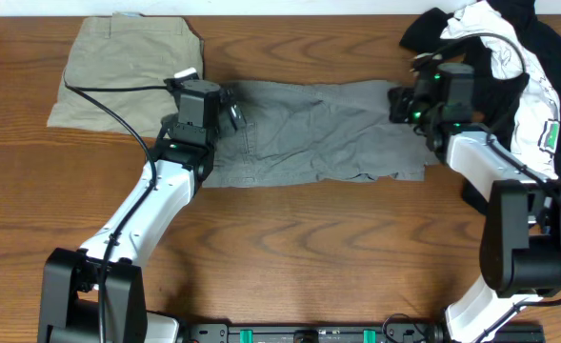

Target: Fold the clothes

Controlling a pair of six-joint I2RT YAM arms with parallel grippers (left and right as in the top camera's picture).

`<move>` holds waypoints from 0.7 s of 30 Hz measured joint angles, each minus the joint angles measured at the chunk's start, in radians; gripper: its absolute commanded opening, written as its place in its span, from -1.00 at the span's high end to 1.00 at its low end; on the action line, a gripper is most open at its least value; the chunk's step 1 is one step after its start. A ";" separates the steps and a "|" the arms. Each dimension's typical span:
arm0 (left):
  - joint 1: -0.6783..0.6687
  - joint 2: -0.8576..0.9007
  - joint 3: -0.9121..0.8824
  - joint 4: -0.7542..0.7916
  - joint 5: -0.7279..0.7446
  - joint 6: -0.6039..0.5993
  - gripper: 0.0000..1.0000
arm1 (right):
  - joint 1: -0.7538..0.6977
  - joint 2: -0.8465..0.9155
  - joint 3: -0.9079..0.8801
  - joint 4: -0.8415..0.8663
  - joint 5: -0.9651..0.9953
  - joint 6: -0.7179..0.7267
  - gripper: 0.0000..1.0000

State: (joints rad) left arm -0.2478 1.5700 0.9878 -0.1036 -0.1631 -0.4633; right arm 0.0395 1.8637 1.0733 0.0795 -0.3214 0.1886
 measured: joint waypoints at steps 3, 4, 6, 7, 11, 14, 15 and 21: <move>0.000 0.000 0.000 -0.030 0.009 -0.015 -0.70 | 0.014 0.000 0.000 -0.037 -0.025 -0.024 0.97; 0.000 0.000 0.000 -0.034 0.012 -0.023 -0.62 | 0.018 0.000 0.000 -0.049 -0.033 -0.033 0.97; 0.000 0.003 0.000 -0.035 0.016 -0.034 -0.53 | 0.027 0.000 0.000 -0.070 -0.045 -0.050 0.97; 0.000 0.007 0.000 -0.034 0.018 -0.036 -0.51 | 0.037 0.000 0.000 -0.084 -0.046 -0.062 0.97; 0.000 0.058 0.000 -0.037 0.024 -0.063 -0.45 | 0.079 0.000 0.001 -0.145 -0.005 -0.092 0.97; 0.000 0.098 0.000 -0.041 0.029 -0.077 -0.44 | 0.097 0.000 0.001 -0.174 0.021 -0.105 0.98; 0.000 0.106 0.000 -0.042 0.030 -0.081 -0.44 | 0.098 0.000 0.001 -0.179 0.031 -0.108 0.98; 0.000 0.112 0.000 -0.038 0.030 -0.088 -0.44 | 0.095 0.000 0.001 -0.188 0.118 -0.118 0.94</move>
State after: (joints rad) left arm -0.2478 1.6821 0.9878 -0.1417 -0.1329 -0.5510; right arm 0.1341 1.8637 1.0740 -0.1085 -0.2031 0.0708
